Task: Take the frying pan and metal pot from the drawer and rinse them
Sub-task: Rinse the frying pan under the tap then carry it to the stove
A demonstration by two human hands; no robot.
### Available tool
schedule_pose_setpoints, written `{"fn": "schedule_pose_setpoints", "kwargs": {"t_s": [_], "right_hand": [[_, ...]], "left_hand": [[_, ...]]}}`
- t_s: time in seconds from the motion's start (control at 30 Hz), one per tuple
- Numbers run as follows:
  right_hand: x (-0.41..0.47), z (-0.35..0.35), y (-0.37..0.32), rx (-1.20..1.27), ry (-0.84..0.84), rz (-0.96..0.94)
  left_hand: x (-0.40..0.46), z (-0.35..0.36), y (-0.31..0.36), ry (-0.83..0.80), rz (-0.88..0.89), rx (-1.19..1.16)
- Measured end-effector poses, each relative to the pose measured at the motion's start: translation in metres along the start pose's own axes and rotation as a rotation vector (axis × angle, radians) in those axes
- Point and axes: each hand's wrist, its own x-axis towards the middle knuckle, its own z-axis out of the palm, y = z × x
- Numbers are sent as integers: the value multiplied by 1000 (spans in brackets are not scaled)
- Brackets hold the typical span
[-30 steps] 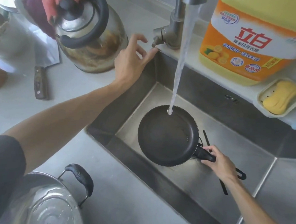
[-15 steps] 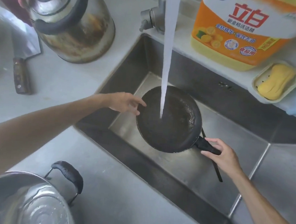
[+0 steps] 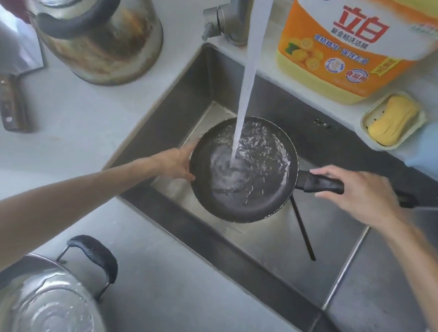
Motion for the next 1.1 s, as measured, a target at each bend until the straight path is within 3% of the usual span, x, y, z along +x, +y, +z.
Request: {"fn": "schedule_pose_setpoints", "kwargs": {"t_s": [0.1, 0.2, 0.37, 0.43, 0.53, 0.67, 0.77, 0.87, 0.97, 1.1], "right_hand": [[-2, 2, 3, -21, 144, -59], [-6, 20, 6, 109, 158, 76], [-9, 73, -5, 759, -73, 178], [-9, 91, -11, 857, -166, 181], [-7, 95, -16, 915, -301, 161], [-2, 74, 0, 705, -366, 128], [6, 40, 3, 393, -250, 82], [7, 7, -1, 15, 24, -42], [-1, -2, 0, -85, 258, -159], [-15, 23, 2, 25, 447, -104]], "left_hand": [[-11, 3, -5, 217, 88, -37], [-31, -7, 1, 459, 132, -71], [-62, -43, 22, 624, 141, 66], [-71, -56, 26, 637, 162, 241], [-73, -63, 24, 522, 105, 359], [-60, -45, 9, 274, 35, 348], [-41, -24, 2, 108, -37, 220], [-20, -11, 1, 94, -9, 99], [-11, -8, 4, 222, 77, -24], [-25, -14, 9, 544, 181, -37]]}}
